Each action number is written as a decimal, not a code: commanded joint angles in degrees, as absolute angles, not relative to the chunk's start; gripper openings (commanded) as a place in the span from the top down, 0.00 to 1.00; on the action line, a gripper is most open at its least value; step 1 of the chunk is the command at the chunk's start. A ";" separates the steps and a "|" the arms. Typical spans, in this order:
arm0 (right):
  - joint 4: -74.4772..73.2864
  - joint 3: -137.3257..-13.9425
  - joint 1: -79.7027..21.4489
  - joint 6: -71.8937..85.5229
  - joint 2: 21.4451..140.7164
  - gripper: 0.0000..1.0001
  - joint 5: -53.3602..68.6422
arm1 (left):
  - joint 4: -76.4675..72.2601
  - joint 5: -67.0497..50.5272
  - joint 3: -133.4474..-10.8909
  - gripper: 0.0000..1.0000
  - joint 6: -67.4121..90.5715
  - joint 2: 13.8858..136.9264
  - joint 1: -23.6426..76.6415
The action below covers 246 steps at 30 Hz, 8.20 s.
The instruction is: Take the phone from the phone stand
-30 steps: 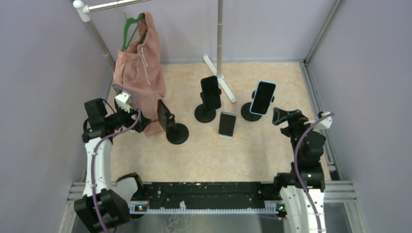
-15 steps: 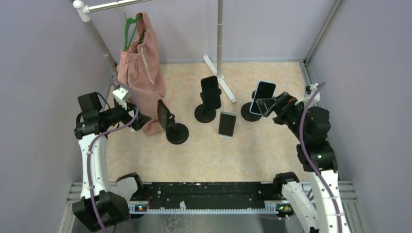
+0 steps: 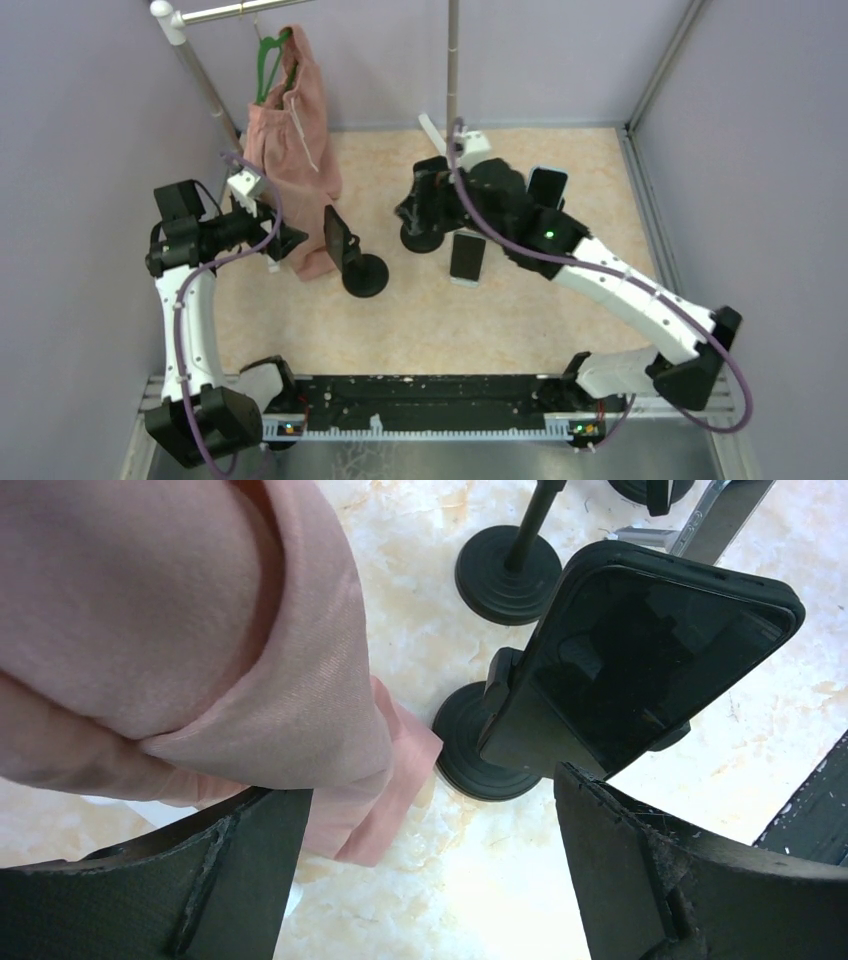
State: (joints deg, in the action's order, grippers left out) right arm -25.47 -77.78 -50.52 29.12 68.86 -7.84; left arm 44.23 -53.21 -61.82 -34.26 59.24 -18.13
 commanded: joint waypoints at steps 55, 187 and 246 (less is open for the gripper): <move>-12.40 -87.72 -51.42 14.99 94.60 0.36 29.63 | 61.36 -63.50 -62.32 0.33 -57.77 60.48 -18.23; 43.16 -81.93 -52.95 59.65 84.34 1.00 64.89 | 22.98 -52.37 -53.05 1.00 -9.63 54.25 -5.46; 51.10 -69.46 -41.39 68.32 77.77 1.00 70.48 | 43.19 -68.81 -63.65 0.07 -38.41 48.97 -4.35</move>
State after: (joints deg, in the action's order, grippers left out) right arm 36.23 -67.07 -41.17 57.95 80.60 58.33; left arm 34.11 -65.98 -59.27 -23.75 50.00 -2.70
